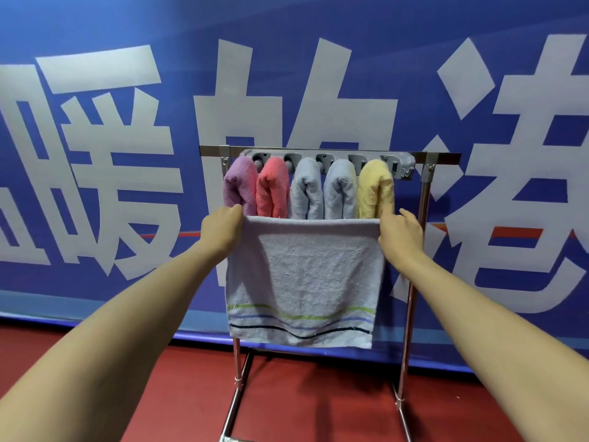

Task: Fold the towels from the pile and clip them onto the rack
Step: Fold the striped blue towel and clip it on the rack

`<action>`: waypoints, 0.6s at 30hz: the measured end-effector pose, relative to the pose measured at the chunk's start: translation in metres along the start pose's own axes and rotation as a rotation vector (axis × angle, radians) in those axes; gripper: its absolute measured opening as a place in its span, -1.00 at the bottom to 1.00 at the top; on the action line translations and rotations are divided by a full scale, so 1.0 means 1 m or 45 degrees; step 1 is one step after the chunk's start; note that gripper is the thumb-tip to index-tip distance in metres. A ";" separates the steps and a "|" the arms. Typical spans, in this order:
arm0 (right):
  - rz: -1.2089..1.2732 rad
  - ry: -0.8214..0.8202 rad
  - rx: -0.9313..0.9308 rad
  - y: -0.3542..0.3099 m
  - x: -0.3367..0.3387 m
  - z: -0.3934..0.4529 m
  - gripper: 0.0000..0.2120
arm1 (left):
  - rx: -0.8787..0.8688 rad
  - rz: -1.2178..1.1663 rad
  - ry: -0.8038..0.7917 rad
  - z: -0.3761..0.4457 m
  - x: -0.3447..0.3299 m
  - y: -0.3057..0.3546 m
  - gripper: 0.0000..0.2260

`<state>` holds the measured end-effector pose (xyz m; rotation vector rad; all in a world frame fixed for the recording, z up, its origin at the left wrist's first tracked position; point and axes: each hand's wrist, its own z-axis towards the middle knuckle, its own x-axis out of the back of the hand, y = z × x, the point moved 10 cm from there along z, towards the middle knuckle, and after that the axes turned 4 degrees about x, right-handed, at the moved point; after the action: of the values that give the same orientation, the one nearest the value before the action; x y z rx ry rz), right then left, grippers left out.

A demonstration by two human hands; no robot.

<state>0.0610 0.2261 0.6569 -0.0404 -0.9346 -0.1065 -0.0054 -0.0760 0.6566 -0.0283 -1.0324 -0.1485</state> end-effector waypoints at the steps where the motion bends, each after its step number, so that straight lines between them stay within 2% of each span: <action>1: -0.005 -0.007 -0.003 -0.001 0.000 -0.001 -0.56 | -0.004 -0.005 0.004 -0.001 0.000 0.001 -0.91; 4: -0.021 -0.019 0.016 -0.003 0.000 -0.005 -0.74 | -0.006 0.033 0.018 -0.005 -0.001 0.002 -0.91; 6: -0.033 0.055 0.016 0.000 0.000 -0.008 -0.84 | -0.019 0.125 0.088 -0.007 0.001 0.002 -0.85; 8: 0.014 0.138 -0.016 0.004 -0.002 -0.014 -0.83 | -0.010 0.195 0.181 -0.010 0.003 0.001 -0.81; 10: 0.228 0.184 -0.140 0.014 -0.006 -0.021 -0.79 | 0.028 0.184 0.148 -0.012 -0.004 0.000 -0.77; 12: 0.478 0.184 -0.298 0.023 -0.014 -0.026 -0.75 | 0.078 0.092 0.107 -0.014 -0.010 -0.003 -0.74; 14: 0.658 0.192 -0.330 0.023 -0.019 -0.026 -0.72 | 0.088 -0.044 0.117 -0.015 -0.011 -0.002 -0.74; 18: 0.932 0.205 -0.074 -0.005 -0.020 -0.021 -0.75 | 0.021 -0.443 0.140 -0.019 -0.006 0.019 -0.79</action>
<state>0.0661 0.2208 0.6284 -0.4169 -0.7085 0.5342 0.0104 -0.0586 0.6424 0.1736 -0.9217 -0.4528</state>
